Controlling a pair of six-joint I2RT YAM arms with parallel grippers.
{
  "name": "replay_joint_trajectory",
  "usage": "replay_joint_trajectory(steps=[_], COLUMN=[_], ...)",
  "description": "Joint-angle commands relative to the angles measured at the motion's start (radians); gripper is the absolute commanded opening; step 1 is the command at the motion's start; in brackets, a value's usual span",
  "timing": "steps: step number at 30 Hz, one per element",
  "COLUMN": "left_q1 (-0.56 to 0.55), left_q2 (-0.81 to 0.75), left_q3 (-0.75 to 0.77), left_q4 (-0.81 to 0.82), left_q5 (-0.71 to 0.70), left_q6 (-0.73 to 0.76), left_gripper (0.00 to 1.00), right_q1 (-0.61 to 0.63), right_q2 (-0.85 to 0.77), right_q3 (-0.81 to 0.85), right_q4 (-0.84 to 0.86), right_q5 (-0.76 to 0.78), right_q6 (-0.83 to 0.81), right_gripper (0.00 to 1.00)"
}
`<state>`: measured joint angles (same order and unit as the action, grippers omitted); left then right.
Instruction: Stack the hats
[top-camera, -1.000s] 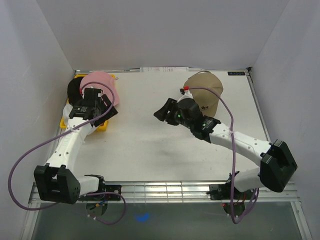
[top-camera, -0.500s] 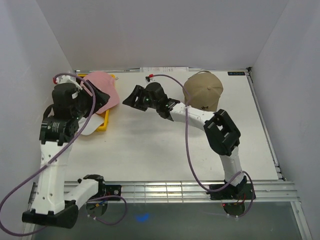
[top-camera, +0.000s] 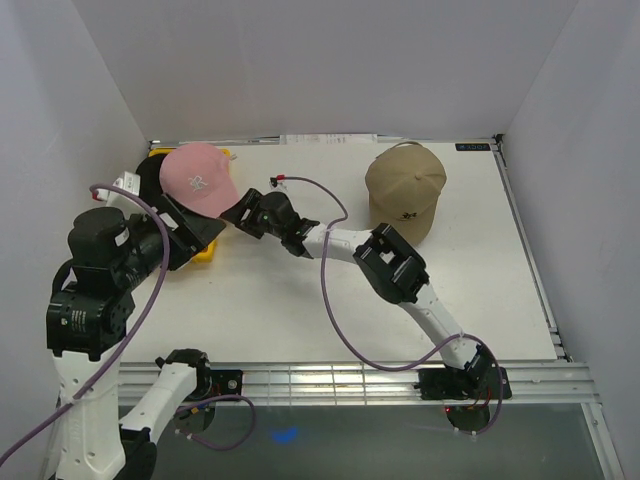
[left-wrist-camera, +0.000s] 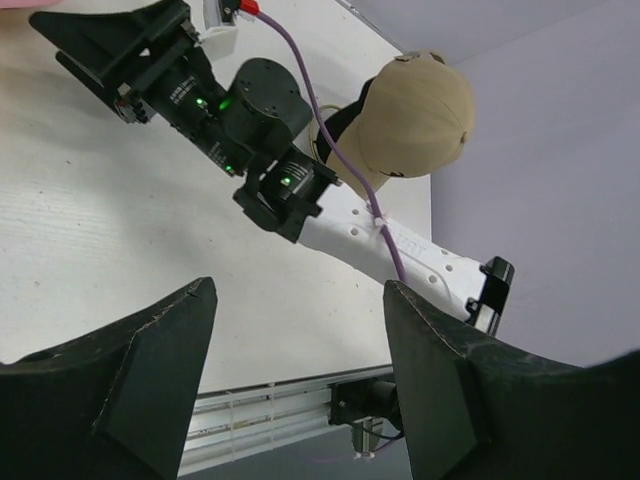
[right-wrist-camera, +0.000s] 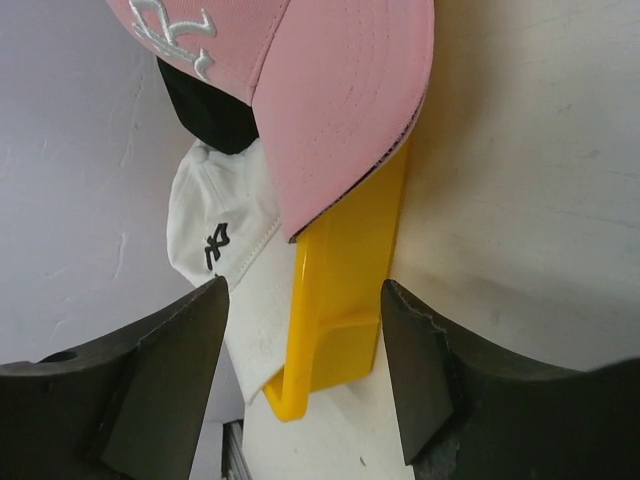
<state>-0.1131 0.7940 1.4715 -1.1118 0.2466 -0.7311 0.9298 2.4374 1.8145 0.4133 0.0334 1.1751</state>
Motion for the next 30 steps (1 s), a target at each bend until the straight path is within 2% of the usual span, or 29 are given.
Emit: replay_joint_trajectory(steps=[1, 8, 16, 21, 30], left_q1=[0.003, 0.003, 0.003, 0.003, 0.003], left_q2=[-0.018, 0.005, 0.020, 0.027, 0.013], left_q3=[0.059, 0.157, 0.182, 0.181, 0.150], left_q4=[-0.043, -0.091, -0.095, -0.089, -0.080], left_q5=[0.069, 0.103, 0.132, 0.137, 0.140], left_q6=[-0.014, -0.005, -0.004, -0.004, -0.010], left_gripper=[0.78, 0.78, 0.78, 0.78, 0.78], right_q1=[0.021, 0.038, 0.037, 0.033, 0.024], right_q2=[0.043, 0.143, 0.210, 0.236, 0.304], right_q3=[0.106, 0.187, 0.275, 0.289, 0.382], right_q4=[0.102, 0.143, 0.127, 0.162, 0.156], right_q5=[0.141, 0.278, 0.364, 0.387, 0.379], right_q6=[0.066, 0.152, 0.196, 0.227, 0.274], right_gripper=[0.68, 0.69, 0.66, 0.61, 0.57])
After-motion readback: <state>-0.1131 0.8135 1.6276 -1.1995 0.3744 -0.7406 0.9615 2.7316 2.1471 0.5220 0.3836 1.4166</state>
